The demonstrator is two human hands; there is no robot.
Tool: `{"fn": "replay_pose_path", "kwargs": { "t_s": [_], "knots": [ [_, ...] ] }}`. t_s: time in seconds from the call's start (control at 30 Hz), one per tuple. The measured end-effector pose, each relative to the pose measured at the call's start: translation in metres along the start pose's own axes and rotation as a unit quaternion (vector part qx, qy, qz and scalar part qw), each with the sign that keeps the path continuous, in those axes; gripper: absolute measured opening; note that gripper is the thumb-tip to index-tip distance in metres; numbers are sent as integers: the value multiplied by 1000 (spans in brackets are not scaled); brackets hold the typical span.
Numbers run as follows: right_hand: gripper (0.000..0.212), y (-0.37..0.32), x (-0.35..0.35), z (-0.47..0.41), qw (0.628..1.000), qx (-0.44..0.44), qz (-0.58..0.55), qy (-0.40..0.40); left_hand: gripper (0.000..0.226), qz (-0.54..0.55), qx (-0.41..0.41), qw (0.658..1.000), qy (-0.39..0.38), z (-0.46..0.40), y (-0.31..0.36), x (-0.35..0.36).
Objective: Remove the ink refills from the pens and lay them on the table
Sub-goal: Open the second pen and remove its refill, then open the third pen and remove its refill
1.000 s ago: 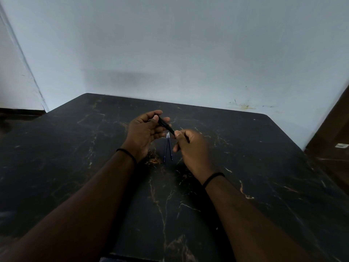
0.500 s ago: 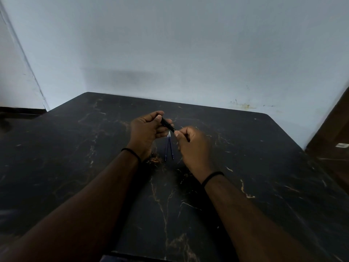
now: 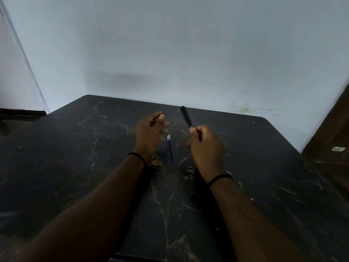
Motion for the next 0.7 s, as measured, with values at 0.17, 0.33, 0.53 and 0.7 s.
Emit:
{"fn": "replay_pose_path", "kwargs": {
  "t_s": [0.17,0.33,0.53,0.7],
  "knots": [
    [28,30,-35,-7,990,79,119,20,18,-218,90,970,62,-1,-6,2],
    [33,34,-40,-1,975,98,196,-39,16,-305,115,944,42,2,-8,8],
    [27,32,-36,2,959,105,255,-72,17,-316,109,941,56,-3,-13,3],
    [25,33,-36,1,957,110,255,-86,18,-319,117,939,54,-6,-15,4]
  ]
}}
Point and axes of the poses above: each hand's wrist, its own z-axis away from the middle knuckle, its own x-axis out of the palm, y = z × x, the point moved 2 cm from there along -z, towards the middle knuckle, and after that the axes turned 8 degrees about -x, right-handed, at the moved point
